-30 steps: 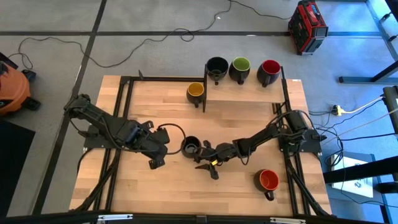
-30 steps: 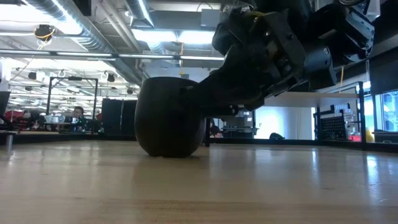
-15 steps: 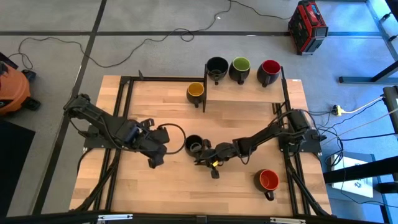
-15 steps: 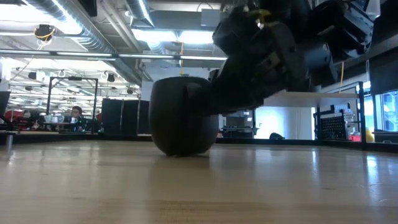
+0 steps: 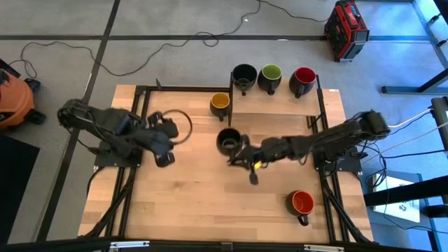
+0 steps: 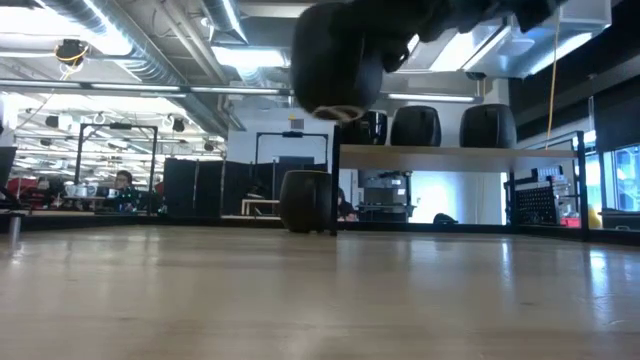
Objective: Place coffee mugs
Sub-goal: Put the black mug on the shelf aligned with other black mug
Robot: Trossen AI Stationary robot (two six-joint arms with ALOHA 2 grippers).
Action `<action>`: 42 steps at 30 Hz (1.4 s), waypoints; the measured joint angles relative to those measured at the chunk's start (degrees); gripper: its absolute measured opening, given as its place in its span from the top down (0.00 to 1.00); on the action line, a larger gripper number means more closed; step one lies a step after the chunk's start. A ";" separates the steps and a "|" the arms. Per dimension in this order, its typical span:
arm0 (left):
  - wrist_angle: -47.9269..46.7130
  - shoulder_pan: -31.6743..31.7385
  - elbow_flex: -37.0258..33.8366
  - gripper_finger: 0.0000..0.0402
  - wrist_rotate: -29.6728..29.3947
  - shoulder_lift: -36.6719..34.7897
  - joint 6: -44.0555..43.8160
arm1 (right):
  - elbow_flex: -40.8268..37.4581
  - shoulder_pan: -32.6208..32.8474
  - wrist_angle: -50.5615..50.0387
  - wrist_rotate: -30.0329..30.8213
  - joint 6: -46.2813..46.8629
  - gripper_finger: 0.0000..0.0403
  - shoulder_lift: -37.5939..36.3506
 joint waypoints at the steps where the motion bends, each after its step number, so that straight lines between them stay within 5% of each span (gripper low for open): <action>1: 0.12 0.97 0.00 0.74 -0.46 -0.92 1.41 | 0.00 -0.86 -1.54 0.19 0.01 0.97 -1.70; 16: 9.50 16.69 0.07 0.74 0.20 -8.04 25.05 | -0.05 -16.05 -21.05 1.44 3.66 0.97 -15.65; 31: 13.40 20.70 0.00 0.74 0.27 -8.00 26.86 | 0.00 -26.07 -21.38 2.56 3.37 0.97 -15.65; 42: 14.08 20.70 0.00 0.74 0.30 -8.00 28.24 | 0.04 -27.65 -19.47 0.60 2.88 0.97 -11.66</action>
